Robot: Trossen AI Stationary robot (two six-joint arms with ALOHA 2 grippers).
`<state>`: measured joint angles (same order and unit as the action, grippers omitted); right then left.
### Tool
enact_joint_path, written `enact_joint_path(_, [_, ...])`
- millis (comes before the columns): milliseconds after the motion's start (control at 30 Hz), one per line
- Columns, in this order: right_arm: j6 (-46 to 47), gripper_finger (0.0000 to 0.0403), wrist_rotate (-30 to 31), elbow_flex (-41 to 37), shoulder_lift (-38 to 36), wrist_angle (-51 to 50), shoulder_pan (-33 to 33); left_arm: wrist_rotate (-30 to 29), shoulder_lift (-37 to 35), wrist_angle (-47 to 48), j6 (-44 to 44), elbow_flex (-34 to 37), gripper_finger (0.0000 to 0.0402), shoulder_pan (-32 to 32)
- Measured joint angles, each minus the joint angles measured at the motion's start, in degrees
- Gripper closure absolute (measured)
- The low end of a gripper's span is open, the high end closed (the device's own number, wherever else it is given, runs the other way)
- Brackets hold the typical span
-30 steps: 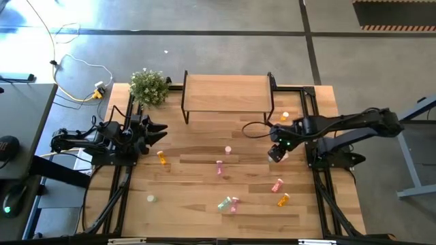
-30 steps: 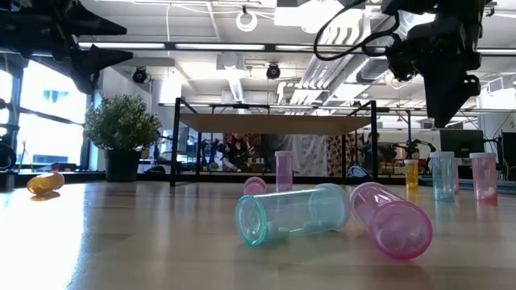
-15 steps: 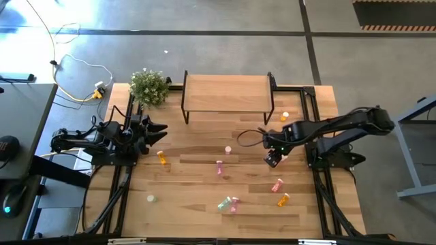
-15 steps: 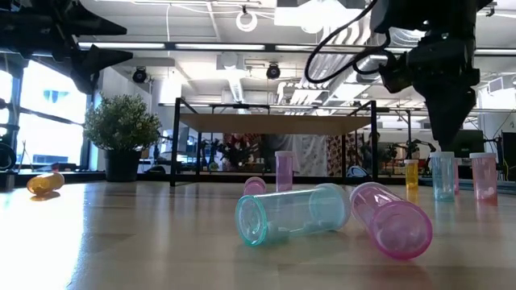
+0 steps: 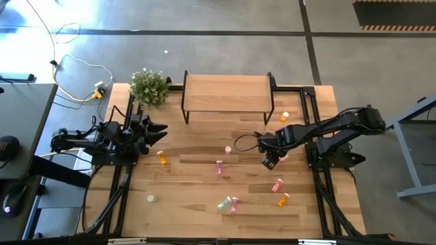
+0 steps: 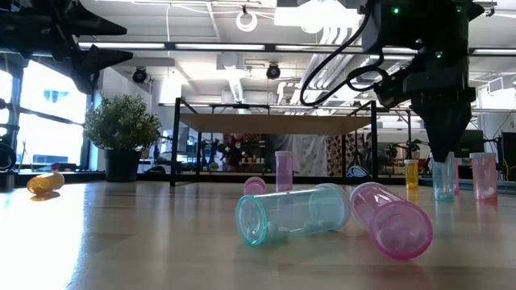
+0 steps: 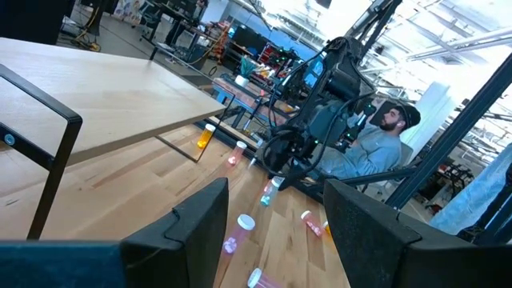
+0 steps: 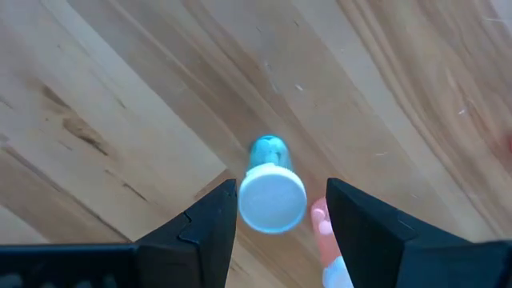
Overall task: Pick and place medicine bottles onto shelf by color
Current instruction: Put the top blue pill bottle on the shelf
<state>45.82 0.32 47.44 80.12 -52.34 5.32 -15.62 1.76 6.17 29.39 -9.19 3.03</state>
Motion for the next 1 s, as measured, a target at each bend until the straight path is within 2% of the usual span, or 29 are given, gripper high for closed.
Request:
enact_joint_path(367, [-0.87, 0.0299, -0.74, 0.00, 0.95, 0.35, 0.00, 0.00, 0.00, 0.00, 0.00, 0.00, 0.0204, 0.00])
enact_joint_path(733, [-0.87, 0.0299, -2.24, 1.23, 0.96, -0.24, -0.02, 0.00, 0.00, 0.00, 0.00, 0.01, 0.0204, 0.00])
enact_joint_path(1000, [-1.31, 0.0300, -2.47, 11.12, 0.96, -2.88, -0.07, 0.00, 0.00, 0.00, 0.00, 0.00, 0.0204, 0.00])
